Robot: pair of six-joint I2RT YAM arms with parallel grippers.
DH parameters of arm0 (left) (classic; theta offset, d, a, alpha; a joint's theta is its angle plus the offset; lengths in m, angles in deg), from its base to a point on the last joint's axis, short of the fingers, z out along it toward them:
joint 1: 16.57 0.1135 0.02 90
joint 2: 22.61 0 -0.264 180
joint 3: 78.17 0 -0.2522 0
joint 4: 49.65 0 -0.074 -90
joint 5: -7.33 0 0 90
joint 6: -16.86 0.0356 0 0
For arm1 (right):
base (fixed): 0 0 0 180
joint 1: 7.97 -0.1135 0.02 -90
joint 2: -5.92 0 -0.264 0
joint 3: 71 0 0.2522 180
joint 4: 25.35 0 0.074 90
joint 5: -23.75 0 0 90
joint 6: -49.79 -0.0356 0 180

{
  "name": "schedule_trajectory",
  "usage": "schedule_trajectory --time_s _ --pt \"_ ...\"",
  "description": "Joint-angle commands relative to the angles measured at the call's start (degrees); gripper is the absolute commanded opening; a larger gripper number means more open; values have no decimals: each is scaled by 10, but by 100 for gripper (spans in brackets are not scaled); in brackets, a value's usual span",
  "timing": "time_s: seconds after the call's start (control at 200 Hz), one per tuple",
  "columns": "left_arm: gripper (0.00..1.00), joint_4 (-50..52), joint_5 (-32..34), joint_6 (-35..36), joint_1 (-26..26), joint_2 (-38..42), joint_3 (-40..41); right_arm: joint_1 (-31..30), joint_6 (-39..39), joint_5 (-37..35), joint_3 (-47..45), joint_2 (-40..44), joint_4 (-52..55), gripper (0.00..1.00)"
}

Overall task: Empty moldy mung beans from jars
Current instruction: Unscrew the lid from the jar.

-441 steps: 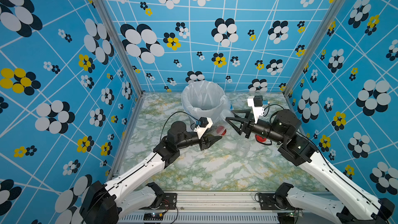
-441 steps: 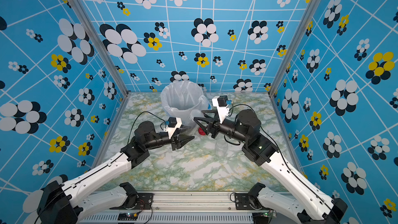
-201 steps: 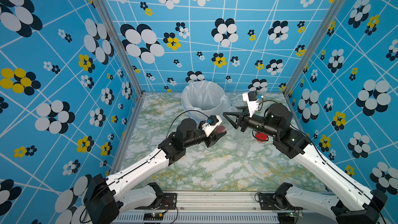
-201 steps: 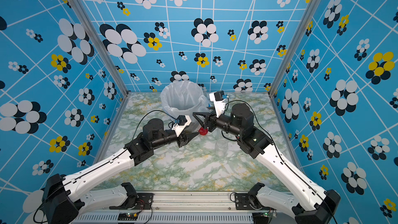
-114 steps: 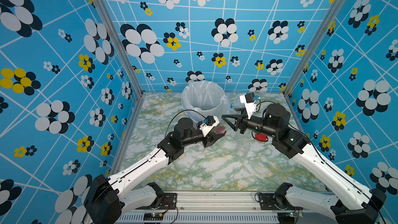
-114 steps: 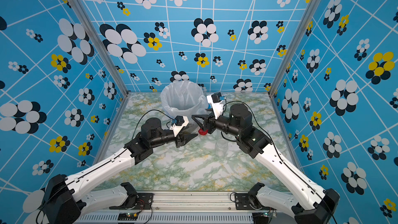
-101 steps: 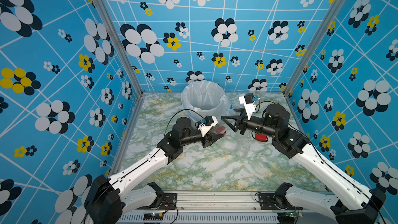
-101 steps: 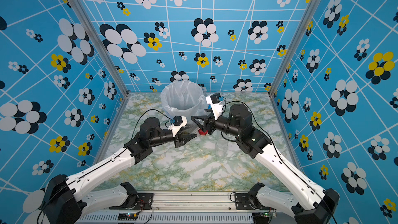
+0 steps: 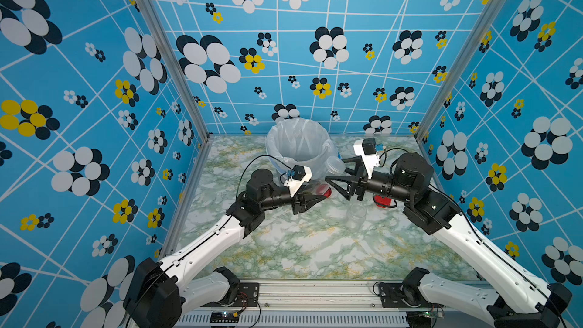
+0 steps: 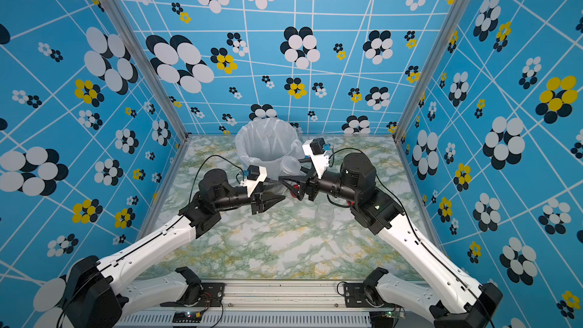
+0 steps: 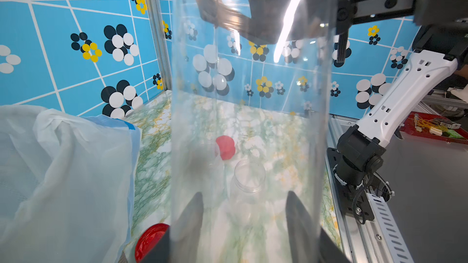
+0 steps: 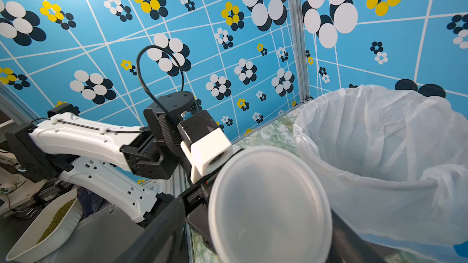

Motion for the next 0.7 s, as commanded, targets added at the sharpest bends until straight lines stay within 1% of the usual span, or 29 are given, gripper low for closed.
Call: schedule_trajectory --time_s 0.0,0.105,0.295,0.36,0.455,0.525,0.59,0.695 --pt "44 26 53 -12 -5 -3 -14 -2 -23 14 12 12 -28 78" --pt "44 48 68 6 -19 -4 -22 -2 -30 2 11 12 -35 77" --pt "44 46 78 25 -43 1 -17 -2 -42 -77 4 16 -35 77" --pt "44 43 84 23 -47 -1 -16 -1 -47 -80 -1 16 -42 69" --pt "44 36 94 21 -47 -3 -14 -2 -61 -74 -4 14 -49 62" --pt "44 37 101 22 -48 -2 -14 -2 -65 -66 -7 14 -56 53" --pt "44 35 115 22 -48 0 -13 -2 -65 -59 -8 14 -56 50" --pt "44 29 110 22 -46 -1 -14 -2 -54 -49 -11 17 -57 49"
